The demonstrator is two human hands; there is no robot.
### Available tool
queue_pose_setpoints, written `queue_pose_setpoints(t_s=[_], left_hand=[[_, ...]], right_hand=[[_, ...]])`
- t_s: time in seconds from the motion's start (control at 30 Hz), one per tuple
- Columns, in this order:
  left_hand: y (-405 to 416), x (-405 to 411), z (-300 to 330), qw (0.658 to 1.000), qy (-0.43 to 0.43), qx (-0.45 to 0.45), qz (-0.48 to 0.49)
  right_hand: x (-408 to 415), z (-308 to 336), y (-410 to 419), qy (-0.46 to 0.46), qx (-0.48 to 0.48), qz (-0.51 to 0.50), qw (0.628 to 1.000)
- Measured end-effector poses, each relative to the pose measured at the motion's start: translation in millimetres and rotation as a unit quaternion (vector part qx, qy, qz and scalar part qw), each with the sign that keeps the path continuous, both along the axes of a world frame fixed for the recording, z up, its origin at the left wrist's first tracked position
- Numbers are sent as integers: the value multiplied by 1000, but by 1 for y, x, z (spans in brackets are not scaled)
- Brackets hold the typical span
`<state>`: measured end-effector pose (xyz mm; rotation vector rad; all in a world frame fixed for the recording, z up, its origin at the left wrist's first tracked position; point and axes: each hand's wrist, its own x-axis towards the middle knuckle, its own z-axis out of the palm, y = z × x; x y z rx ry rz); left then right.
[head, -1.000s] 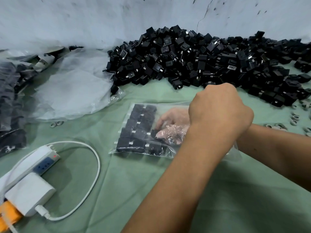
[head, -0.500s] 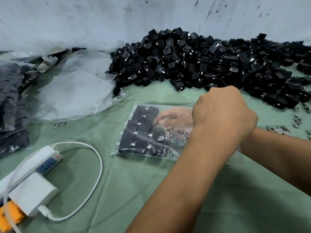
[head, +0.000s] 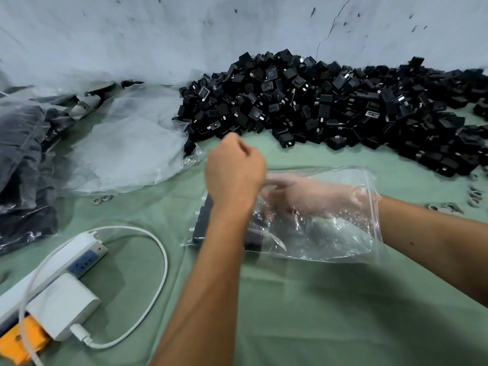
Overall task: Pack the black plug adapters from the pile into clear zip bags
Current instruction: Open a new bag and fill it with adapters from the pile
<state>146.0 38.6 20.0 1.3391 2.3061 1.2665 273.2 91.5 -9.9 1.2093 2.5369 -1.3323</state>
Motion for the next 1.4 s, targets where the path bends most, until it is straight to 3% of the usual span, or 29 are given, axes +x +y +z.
queue_pose_setpoints(t_s=[0.1,0.2,0.5,0.57,0.67,0.73,0.87,1.03,1.2,1.3,1.37,1.4], left_hand=[[3,-48,-22,997,1,-49,63],[5,-71,-42,994,-23,-90,58],[11,-76,-60,998,-32,-55,-8],[12,-75,-60,998,5,-60,-13],[13,-67,-61,987,128,-79,-54],[13,-55,-61,976,162,-93,-113],[13,-41,-70,942,230,-143,-196],[18,-45,-79,917,279,-192,-213],[17,-43,-80,911,297,-202,-204],[15,-41,-74,910,287,-212,-210],[13,-38,-67,912,271,-224,-210],[11,-34,-61,914,268,-227,-202]], right_hand=[[2,-1,3,47,-59,22,997],[11,-5,7,91,-42,44,994],[9,-48,43,125,-87,25,988],[8,-45,44,121,-86,17,989],[-2,-39,33,86,-104,35,990],[-1,-32,26,125,-79,47,988],[17,-33,21,157,-122,-53,979],[57,-19,17,173,-226,-51,957],[129,-9,31,141,-240,-51,959],[160,3,45,66,-196,-121,971],[163,5,57,8,-53,-231,971],[161,3,64,-12,42,-295,955]])
